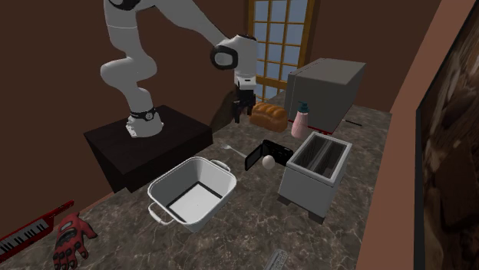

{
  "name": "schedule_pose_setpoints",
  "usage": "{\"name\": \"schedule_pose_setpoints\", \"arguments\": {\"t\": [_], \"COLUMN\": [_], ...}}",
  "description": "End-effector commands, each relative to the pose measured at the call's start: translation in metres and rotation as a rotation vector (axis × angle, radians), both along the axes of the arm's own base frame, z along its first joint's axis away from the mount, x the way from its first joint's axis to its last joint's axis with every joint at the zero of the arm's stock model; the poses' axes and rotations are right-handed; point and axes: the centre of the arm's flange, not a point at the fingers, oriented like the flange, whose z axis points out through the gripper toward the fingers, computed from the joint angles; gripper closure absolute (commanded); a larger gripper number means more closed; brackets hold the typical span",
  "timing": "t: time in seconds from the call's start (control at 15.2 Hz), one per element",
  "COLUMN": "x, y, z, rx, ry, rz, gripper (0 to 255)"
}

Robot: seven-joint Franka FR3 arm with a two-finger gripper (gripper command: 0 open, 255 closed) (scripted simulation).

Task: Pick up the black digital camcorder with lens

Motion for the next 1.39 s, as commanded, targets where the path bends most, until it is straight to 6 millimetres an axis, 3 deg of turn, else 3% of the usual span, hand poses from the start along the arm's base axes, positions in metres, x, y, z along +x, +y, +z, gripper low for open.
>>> {"name": "schedule_pose_setpoints", "arguments": {"t": [0.0, 0.99, 1.32], "x": [0.013, 0.111, 0.115], "y": [0.014, 0.120, 0.124], "z": [-0.018, -0.151, -0.177], "rx": [0.002, 0.013, 0.014], "ry": [0.000, 0.001, 0.001], "rz": [-0.002, -0.013, -0.014], "gripper": [0, 0, 0]}}
